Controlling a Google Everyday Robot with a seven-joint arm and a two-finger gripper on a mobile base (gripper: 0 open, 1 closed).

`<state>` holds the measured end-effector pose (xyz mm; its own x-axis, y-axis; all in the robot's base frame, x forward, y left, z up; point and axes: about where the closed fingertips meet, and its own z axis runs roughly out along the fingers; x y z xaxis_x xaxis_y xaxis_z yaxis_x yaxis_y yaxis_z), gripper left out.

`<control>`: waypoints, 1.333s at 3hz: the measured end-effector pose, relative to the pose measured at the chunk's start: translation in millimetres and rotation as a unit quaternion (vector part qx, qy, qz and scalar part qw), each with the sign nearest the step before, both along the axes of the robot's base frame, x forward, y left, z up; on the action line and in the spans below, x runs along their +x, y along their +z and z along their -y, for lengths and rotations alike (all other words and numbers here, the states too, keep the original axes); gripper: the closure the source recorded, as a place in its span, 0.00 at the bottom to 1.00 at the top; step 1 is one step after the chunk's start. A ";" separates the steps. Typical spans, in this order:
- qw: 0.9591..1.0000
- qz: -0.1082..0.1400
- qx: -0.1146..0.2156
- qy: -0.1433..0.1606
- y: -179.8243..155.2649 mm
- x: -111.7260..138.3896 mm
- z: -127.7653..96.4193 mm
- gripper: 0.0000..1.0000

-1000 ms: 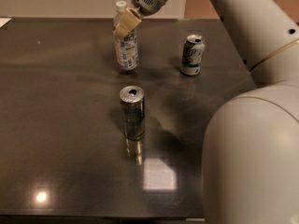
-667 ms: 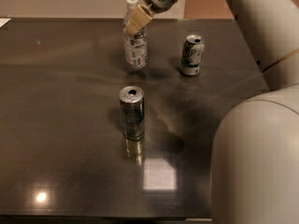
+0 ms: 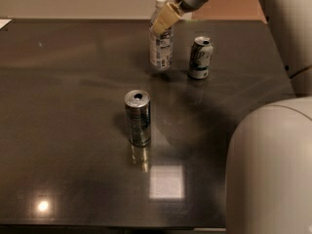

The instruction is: Move blue plastic bottle near 7up can

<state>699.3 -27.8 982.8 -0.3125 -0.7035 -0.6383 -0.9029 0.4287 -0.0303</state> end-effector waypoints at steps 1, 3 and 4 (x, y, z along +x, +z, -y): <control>1.000 -0.018 0.005 -0.017 -10.7 4.1 17.8 1.00; 0.998 -0.037 0.004 -0.048 -28.0 14.5 47.0 0.82; 0.998 -0.041 0.004 -0.054 -32.8 18.3 55.9 0.59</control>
Offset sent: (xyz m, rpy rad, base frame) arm 0.0136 -0.0613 -0.0230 0.0081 0.0891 -0.1076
